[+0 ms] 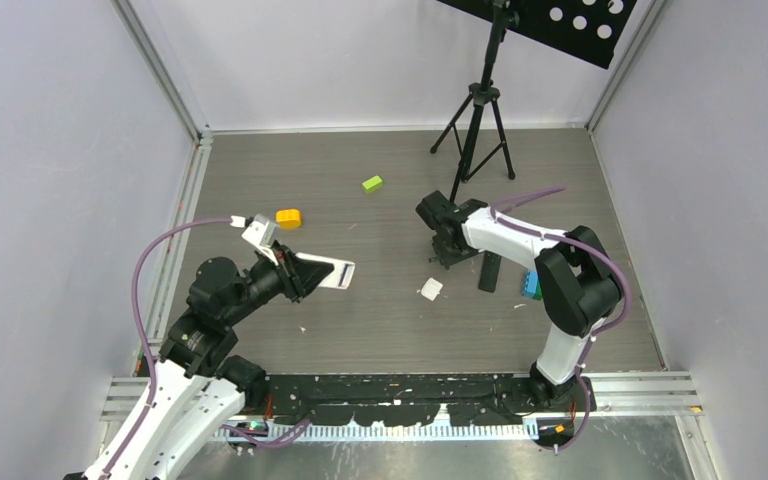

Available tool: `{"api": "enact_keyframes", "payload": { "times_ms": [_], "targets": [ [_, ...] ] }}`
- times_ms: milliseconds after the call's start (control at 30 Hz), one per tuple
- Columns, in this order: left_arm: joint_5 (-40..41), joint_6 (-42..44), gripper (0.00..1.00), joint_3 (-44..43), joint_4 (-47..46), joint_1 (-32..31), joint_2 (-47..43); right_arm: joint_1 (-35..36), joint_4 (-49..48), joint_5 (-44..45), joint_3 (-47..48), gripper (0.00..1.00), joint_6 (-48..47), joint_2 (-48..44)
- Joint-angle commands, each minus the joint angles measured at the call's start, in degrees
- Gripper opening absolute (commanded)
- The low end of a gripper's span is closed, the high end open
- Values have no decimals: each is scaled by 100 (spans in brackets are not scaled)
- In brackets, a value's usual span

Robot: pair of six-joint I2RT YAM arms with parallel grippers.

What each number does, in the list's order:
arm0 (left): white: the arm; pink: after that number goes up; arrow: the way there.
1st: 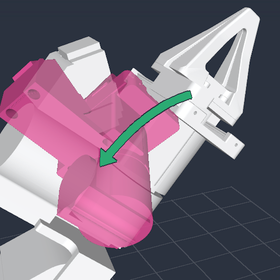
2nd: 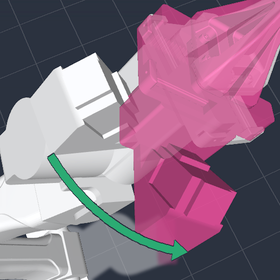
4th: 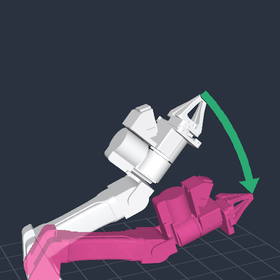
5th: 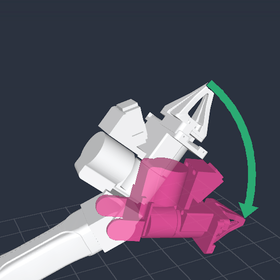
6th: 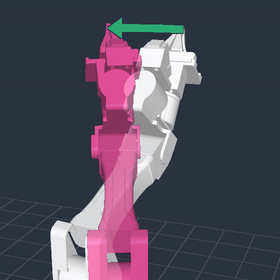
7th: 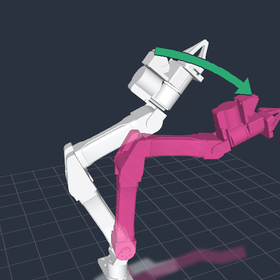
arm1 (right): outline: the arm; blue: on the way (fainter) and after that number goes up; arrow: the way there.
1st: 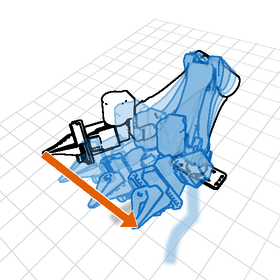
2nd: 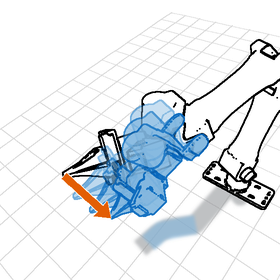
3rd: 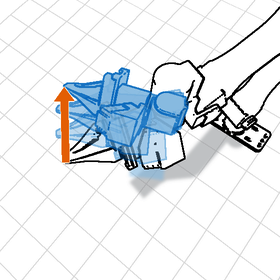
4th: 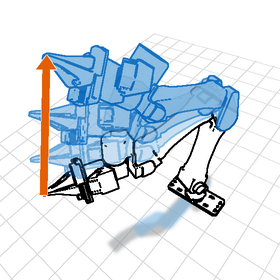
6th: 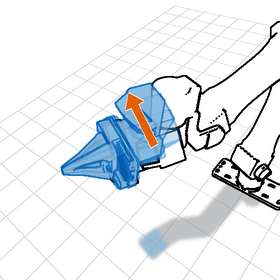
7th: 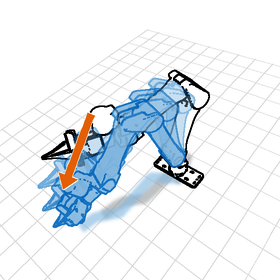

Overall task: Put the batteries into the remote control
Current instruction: Adjust the battery at the center of the board.

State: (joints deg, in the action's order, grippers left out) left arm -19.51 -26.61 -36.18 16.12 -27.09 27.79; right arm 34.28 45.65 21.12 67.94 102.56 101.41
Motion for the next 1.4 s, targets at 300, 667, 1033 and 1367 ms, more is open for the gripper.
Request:
{"api": "enact_keyframes", "payload": {
  "times_ms": [300,667,1033,1367],
  "targets": [
    [333,16,0,0,-322,26,-35,113,-186,31,-101,19,1086,194],
    [415,42,0,-21,-306,26,121,119,-123,338,-79,41,481,-40],
    [238,-293,0,-56,-522,24,432,-66,-1649,-1545,18,81,-7491,-907],
    [795,-646,0,457,-1415,28,800,-45,-72,-1856,827,78,-10716,210]
  ]
}}
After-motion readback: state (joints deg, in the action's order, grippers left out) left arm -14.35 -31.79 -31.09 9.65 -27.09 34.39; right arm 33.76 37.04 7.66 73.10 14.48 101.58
